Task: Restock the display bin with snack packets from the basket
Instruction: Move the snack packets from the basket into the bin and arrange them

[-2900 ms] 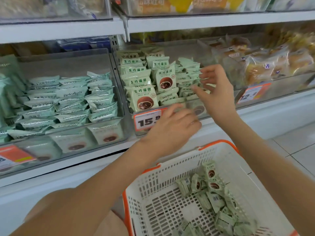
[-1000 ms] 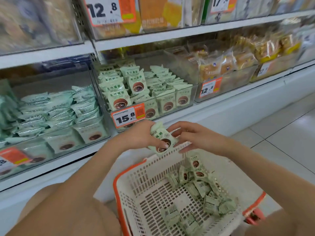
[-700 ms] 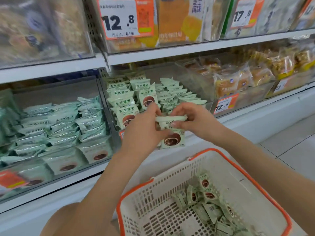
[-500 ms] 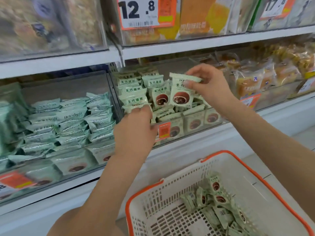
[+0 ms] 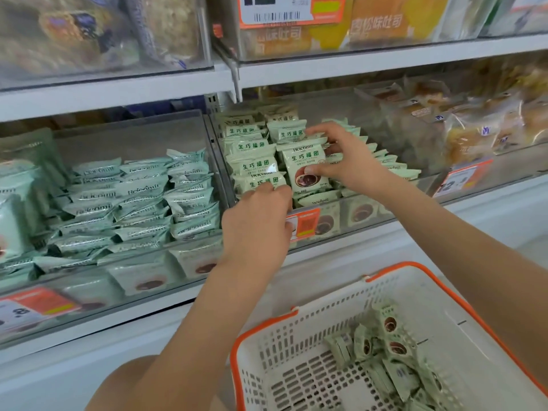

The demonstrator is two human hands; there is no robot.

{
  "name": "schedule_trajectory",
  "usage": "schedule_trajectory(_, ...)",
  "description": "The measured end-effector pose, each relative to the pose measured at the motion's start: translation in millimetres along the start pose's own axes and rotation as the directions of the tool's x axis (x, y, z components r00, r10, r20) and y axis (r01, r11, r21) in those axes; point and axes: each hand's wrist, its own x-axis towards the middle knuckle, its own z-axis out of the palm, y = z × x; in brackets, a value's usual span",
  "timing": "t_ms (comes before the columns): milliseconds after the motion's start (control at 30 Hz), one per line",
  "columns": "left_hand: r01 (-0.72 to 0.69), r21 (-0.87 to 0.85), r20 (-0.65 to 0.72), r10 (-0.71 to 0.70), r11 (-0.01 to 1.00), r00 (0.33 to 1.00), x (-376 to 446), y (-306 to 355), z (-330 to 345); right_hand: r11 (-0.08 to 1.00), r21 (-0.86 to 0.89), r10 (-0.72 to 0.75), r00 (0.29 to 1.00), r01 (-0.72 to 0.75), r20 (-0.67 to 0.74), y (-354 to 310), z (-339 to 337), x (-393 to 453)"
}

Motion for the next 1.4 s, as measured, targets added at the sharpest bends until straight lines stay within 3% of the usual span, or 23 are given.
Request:
schedule_trajectory(167, -0.027, 0.009, -0.029, 0.027, 1.0, 0.999, -7, 3, -1, 0.998, 0.025, 0.064, 0.995, -0.062, -0.074, -5, -8, -12)
schedule_trajectory(267, -0.092, -0.005, -0.148, 0.09, 0.996, 0.985, -11, 7, 1, 0.997, 0.038, 0.069, 0.961, -0.06, -0.266, -7, -14, -35)
schedule_trajectory(367, -0.383, 0.013, -0.256, 0.374, 0.923, 0.891, -19, 22, 14, 0.993, 0.096, 0.107, 0.859, -0.068, -0.5, -1, -14, -90)
schedule_trajectory(467, -0.613, 0.015, -0.191, 0.604, 0.79, 0.773, -30, 44, 49, 0.96, 0.218, 0.276, 0.732, -0.177, -0.622, 22, 0, -157)
schedule_trajectory(500, -0.64, -0.016, -0.111, 0.635, 0.768, 0.765, -35, 50, 65, 0.925, 0.255, 0.38, 0.719, -0.282, -0.582, 37, 6, -177)
schedule_trajectory(567, -0.569, -0.098, 0.157, 0.577, 0.816, 0.801, -51, 54, 105, 0.785, 0.243, 0.619, 0.705, -0.569, -0.347, 77, 21, -213)
schedule_trajectory(633, -0.424, -0.109, 0.401, 0.43, 0.899, 0.809, -81, 44, 153, 0.612, 0.113, 0.79, 0.609, -0.782, -0.069, 117, 38, -251)
schedule_trajectory(700, -0.282, -0.127, 0.57, 0.302, 0.951, 0.764, -117, 33, 192, 0.473, -0.078, 0.881, 0.47, -0.877, 0.063, 149, 47, -285)
schedule_trajectory(833, -0.312, -0.105, 0.767, 0.276, 0.944, 0.579, -166, 28, 244, 0.266, -0.446, 0.954, 0.301, -0.855, -0.008, 208, 54, -337)
schedule_trajectory(933, -0.322, -0.14, 0.787, 0.302, 0.936, 0.537, -173, 30, 263, 0.149, -0.583, 0.979, 0.203, -0.799, -0.027, 237, 67, -362)
schedule_trajectory(1133, -0.249, -0.163, 0.842, 0.266, 0.955, 0.469, -184, 28, 285, 0.167, -0.761, 0.98, 0.192, -0.627, 0.057, 258, 81, -376)
schedule_trajectory(1267, -0.21, -0.165, 0.871, 0.242, 0.964, 0.428, -187, 23, 293, 0.207, -0.423, 0.978, 0.201, -0.882, 0.059, 277, 80, -370)
schedule_trajectory(1400, -0.148, -0.173, 0.878, 0.221, 0.974, 0.424, -189, 24, 291, 0.247, -0.299, 0.963, 0.267, -0.922, -0.027, 282, 87, -369)
